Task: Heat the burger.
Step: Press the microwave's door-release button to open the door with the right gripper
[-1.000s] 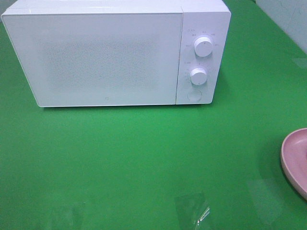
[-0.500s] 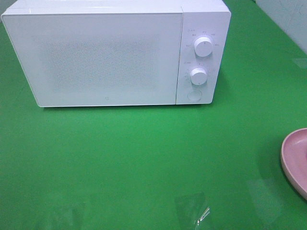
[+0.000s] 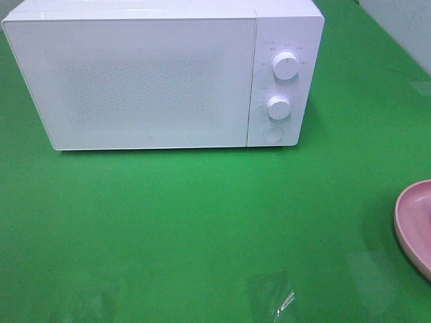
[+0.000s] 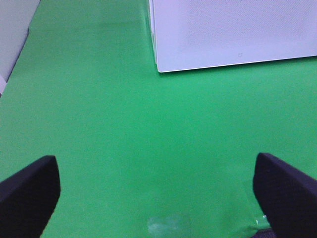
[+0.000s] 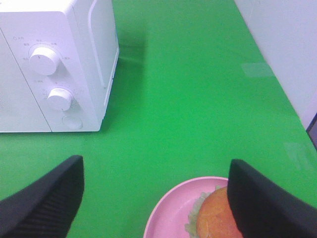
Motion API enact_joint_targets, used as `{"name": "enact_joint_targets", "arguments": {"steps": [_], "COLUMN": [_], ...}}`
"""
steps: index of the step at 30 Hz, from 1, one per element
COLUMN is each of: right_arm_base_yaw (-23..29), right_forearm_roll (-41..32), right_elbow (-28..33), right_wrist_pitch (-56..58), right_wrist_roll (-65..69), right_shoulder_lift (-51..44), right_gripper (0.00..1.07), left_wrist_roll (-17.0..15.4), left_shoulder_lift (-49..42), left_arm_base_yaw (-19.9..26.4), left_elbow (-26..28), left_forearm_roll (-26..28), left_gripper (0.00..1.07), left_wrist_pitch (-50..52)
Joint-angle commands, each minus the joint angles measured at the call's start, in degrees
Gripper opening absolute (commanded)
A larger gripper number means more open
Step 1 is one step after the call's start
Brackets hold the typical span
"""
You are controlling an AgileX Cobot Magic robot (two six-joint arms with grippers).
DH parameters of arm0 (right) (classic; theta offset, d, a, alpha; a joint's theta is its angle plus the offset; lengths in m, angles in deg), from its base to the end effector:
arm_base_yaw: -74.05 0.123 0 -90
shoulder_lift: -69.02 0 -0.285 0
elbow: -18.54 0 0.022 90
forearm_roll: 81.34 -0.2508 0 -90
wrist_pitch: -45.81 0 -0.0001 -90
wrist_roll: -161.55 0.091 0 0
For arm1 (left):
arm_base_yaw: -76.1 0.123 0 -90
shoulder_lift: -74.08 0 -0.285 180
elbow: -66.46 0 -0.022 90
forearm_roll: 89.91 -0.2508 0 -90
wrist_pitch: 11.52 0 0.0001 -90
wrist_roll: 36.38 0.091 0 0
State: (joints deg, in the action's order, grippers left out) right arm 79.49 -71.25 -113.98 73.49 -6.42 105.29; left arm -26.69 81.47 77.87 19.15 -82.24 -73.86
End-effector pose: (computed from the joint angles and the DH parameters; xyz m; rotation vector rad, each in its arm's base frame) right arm 0.1020 0.0023 0.3081 0.0142 1.9372 0.0200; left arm -0.0097 -0.0111 0.2817 0.1512 2.0300 -0.0344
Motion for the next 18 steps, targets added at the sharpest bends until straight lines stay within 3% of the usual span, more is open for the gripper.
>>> {"name": "enact_joint_targets", "arguments": {"steps": [1,13,18], "right_arm_base_yaw": [0.1,0.1,0.1], "right_forearm_roll": [0.3,0.9,4.8], "right_elbow": [-0.3,-0.3,-0.2], "right_wrist_pitch": [-5.9,-16.9,-23.9], "right_wrist_roll": [0.3,0.3,0.3], "right_shoulder_lift": [4.5,14.6,20.7], "right_gripper": [0.76,0.76,0.76], "left_wrist_roll": [0.0,0.0,0.0], "left_shoulder_lift": [-1.3,-1.3,-1.3], "left_arm_base_yaw": [-0.2,-0.2,-0.2], "left_elbow": [-0.2,-0.2,-0.2], "left_forearm_roll": [0.3,0.3,0.3], "left_gripper": [0.98,0.98,0.98], "left_wrist_pitch": [0.9,0.9,0.9]}}
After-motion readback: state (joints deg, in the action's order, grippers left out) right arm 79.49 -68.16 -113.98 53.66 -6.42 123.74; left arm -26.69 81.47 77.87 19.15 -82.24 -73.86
